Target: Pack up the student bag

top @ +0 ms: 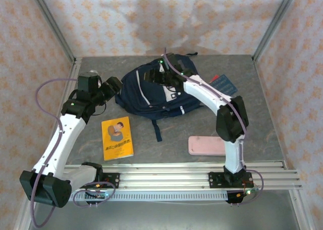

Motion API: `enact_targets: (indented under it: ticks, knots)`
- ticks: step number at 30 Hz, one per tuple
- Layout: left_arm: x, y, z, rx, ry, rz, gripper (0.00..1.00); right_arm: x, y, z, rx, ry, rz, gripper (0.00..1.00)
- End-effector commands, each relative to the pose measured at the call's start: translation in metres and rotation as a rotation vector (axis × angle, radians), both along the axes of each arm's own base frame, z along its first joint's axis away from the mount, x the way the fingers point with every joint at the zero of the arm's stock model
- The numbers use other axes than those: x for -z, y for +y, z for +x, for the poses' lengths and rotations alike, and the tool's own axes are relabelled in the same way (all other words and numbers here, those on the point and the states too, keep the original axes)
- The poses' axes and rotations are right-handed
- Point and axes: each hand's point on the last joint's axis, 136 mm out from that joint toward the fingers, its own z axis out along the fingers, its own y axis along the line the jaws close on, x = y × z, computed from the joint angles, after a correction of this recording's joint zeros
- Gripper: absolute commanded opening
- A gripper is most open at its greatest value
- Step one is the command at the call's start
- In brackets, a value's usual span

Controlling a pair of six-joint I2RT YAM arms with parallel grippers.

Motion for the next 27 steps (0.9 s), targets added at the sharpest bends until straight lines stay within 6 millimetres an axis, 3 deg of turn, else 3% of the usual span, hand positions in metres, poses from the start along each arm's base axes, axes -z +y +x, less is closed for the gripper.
enact_targets:
  ticks: [1, 4, 7, 8, 12, 19, 27]
  knots:
    - [0.009, -0.027, -0.004, 0.129, 0.029, 0.040, 0.77, -0.056, -0.069, -0.005, 0.174, -0.147, -0.126, 0.77]
    - [0.012, -0.050, -0.006, 0.198, 0.024, 0.079, 0.76, -0.066, -0.140, -0.005, 0.410, -0.167, -0.195, 0.84]
    - [0.016, -0.076, -0.008, 0.270, 0.024, 0.116, 0.76, -0.060, -0.214, -0.003, 0.651, -0.126, -0.294, 0.96]
    - [0.018, -0.084, -0.008, 0.291, 0.026, 0.125, 0.76, -0.057, -0.235, -0.004, 0.706, -0.103, -0.331, 1.00]
    - [0.028, -0.102, -0.007, 0.332, 0.036, 0.117, 0.76, -0.026, -0.294, 0.004, 0.872, 0.021, -0.349, 0.99]
    - [0.032, -0.111, -0.009, 0.377, 0.046, 0.143, 0.76, 0.035, -0.337, 0.036, 0.935, 0.179, -0.383, 0.99]
    - [0.042, -0.114, -0.005, 0.387, 0.067, 0.149, 0.76, 0.095, -0.339, 0.063, 1.017, 0.462, -0.429, 0.95]
